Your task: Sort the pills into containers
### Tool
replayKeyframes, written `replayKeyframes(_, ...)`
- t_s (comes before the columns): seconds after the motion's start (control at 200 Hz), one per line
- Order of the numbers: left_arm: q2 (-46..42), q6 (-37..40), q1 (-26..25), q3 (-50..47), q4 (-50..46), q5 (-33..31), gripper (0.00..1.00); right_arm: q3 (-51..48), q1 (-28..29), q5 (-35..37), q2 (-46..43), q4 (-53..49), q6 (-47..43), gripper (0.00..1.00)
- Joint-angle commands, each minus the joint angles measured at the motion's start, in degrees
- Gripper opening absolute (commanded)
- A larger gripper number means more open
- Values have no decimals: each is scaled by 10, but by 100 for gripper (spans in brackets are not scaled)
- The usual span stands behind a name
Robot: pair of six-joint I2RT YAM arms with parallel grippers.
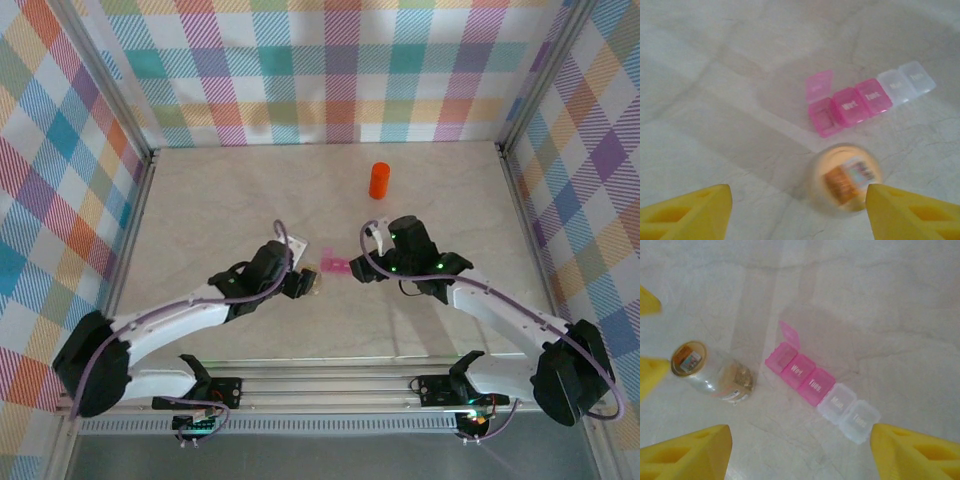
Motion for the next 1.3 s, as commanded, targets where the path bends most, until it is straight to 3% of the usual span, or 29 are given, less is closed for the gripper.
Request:
replayKeyframes(0.0,-96,-27,4,-69,64,-78,75,45,23,14,18,-31,32,73)
replayKeyframes(0.215,-258,-74,51,-174,79,-124,82,137,76,13,124,-88,94,69)
replayKeyframes(0.43,-335,-90,60,-209,43,-169,85,226,129,48,225,-124,79,65)
replayKeyframes(0.58,-356,-94,61,-222,45,-201,85,268,147,65,271,-146,75,65)
replayKeyframes(0.98,-361,-105,64,-226,41,-217,87,314,165,71,339,-167,72,65)
replayKeyframes(1.155,-361,-107,65,-226,38,-214,87,318,166,76,349,-167,65,55)
replayKeyframes(1.295,-360,-109,65,-226,35,-212,86,320,166,78,354,-168,64,55)
